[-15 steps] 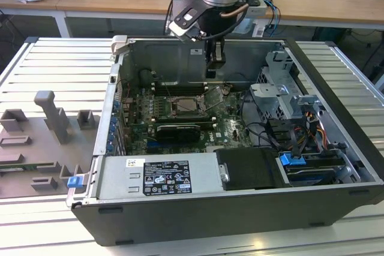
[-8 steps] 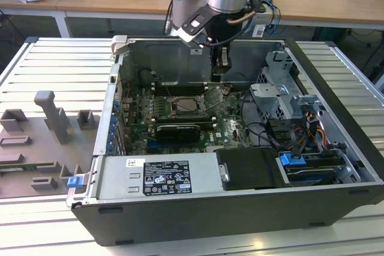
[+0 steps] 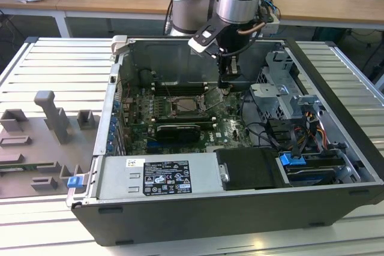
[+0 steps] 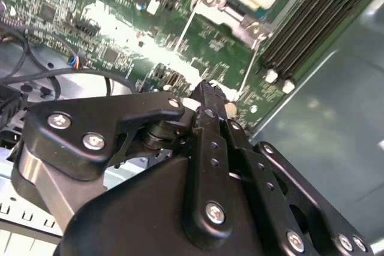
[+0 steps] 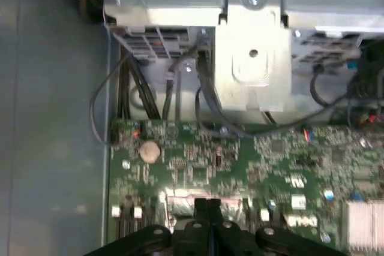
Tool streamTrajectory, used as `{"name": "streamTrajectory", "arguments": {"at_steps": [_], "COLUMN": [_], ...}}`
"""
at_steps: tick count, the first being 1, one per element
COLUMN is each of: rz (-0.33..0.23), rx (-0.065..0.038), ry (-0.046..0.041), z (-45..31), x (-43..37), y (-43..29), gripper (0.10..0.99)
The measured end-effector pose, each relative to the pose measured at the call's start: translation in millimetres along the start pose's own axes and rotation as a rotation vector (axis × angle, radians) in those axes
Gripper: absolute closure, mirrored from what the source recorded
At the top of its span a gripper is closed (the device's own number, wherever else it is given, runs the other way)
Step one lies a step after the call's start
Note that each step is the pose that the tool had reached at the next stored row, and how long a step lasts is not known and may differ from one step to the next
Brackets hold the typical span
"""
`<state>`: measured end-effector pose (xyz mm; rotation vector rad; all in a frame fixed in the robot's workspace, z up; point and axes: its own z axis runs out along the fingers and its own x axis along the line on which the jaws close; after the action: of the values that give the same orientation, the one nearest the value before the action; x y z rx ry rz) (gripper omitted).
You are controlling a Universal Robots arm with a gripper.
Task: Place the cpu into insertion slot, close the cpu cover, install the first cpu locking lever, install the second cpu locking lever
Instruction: 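Close the cpu cover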
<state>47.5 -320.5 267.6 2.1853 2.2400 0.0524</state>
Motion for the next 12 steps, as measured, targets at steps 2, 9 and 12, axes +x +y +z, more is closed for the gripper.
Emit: {"name": "streamTrajectory", "arguments": {"at_steps": [2, 9, 12], "rz": [0.000, 0.000, 0.000], "rx": [0.000, 0.001, 0.001], "ry": [-0.0001, -0.0022, -0.0023], "z": [3.2, 13.3, 19.1], "x": [-0.1, -0.5, -0.5], "y": [3.5, 17.9, 19.8], "gripper": [0.980, 0.980, 0.980]}}
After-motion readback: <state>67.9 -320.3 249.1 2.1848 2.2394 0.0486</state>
